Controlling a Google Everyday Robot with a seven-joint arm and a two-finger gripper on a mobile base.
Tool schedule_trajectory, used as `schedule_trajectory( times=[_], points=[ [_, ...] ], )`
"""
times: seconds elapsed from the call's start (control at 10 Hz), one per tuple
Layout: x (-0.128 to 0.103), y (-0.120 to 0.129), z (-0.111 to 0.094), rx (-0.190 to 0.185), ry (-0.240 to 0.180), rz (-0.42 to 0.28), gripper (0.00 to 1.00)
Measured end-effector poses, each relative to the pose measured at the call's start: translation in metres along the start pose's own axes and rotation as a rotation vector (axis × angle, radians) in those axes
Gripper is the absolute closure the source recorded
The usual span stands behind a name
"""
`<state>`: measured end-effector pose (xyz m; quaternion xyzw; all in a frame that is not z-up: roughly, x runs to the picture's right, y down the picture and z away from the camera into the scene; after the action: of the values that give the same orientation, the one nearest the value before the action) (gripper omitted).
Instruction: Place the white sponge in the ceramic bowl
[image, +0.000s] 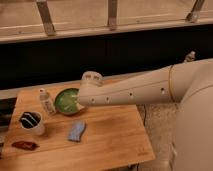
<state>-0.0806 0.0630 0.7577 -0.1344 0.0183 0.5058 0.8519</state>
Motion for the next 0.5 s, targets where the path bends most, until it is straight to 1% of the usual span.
schedule_trajectory(
  times=[0.1, 0.2, 0.3, 0.4, 0.5],
  points=[
    [0.000, 0.003, 0.007, -0.015, 0.037, -0.026, 0.20],
    [0.001, 0.012, 0.019, -0.042, 0.071, -0.047, 0.20],
    [0.004, 0.014, 0.028, -0.055, 0.094, -0.050, 0.20],
    [0.009, 0.011, 0.039, -0.060, 0.128, -0.040, 0.20],
    [0.010, 0.016, 0.045, -0.068, 0.143, -0.041, 0.20]
  ],
)
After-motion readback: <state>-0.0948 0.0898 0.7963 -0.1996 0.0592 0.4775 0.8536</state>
